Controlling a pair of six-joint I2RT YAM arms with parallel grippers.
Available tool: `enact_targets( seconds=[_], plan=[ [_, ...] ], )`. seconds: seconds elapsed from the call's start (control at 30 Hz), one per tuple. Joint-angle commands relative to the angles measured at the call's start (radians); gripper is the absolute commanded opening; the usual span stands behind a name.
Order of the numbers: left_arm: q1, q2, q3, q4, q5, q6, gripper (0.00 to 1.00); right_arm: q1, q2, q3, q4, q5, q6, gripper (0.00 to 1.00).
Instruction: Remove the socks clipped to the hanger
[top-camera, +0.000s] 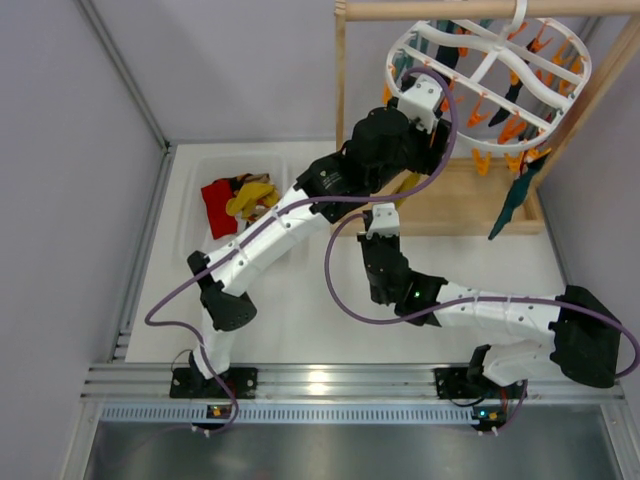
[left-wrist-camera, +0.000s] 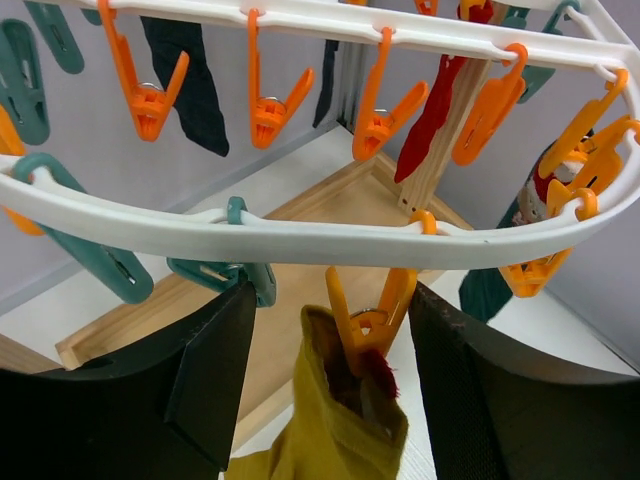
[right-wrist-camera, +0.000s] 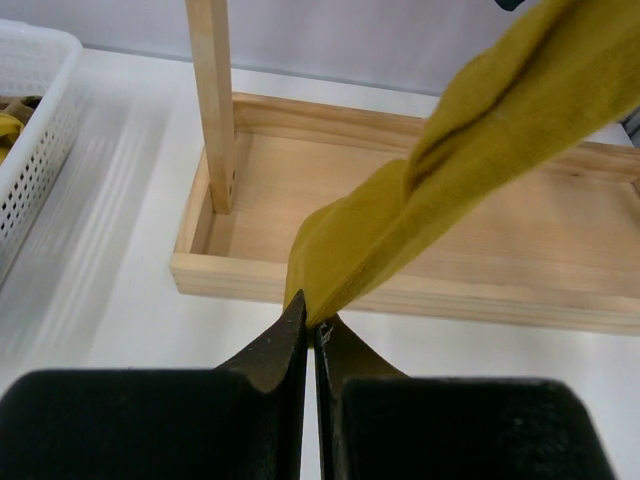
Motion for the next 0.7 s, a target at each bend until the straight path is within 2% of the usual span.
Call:
enact_targets(
  seconds=[0.0, 0.17, 0.4, 0.53, 0.6, 0.67],
  plan=[
    [0.005, 0.019, 0.039, 0.068, 0.04, -0.018, 0.66, 0.021, -0.009, 0.046, 0.041, 0.015, -0.019, 0.0],
    [0.004, 0.028, 0.039, 0.094, 0.078, -0.018, 0.65, 0.026, 0.005, 0.055, 0.04, 0.014, -0.028, 0.0],
    [0.005, 0.038, 0.041, 0.115, 0.05, 0.004, 0.53, 0.033, 0.027, 0.052, 0.041, 0.01, -0.024, 0.0],
    [0.005, 0.041, 0.042, 0.12, 0.035, 0.004, 0.39, 0.035, 0.042, 0.046, 0.04, 0.007, -0.01, 0.0],
    [0.005, 0.041, 0.042, 0.12, 0.034, 0.004, 0.26, 0.039, 0.042, 0.038, 0.038, 0.004, -0.001, 0.0],
    [0.004, 0.047, 0.042, 0.12, 0.027, 0.002, 0.24, 0.041, 0.04, 0.033, 0.033, 0.004, 0.015, 0.0]
  ],
)
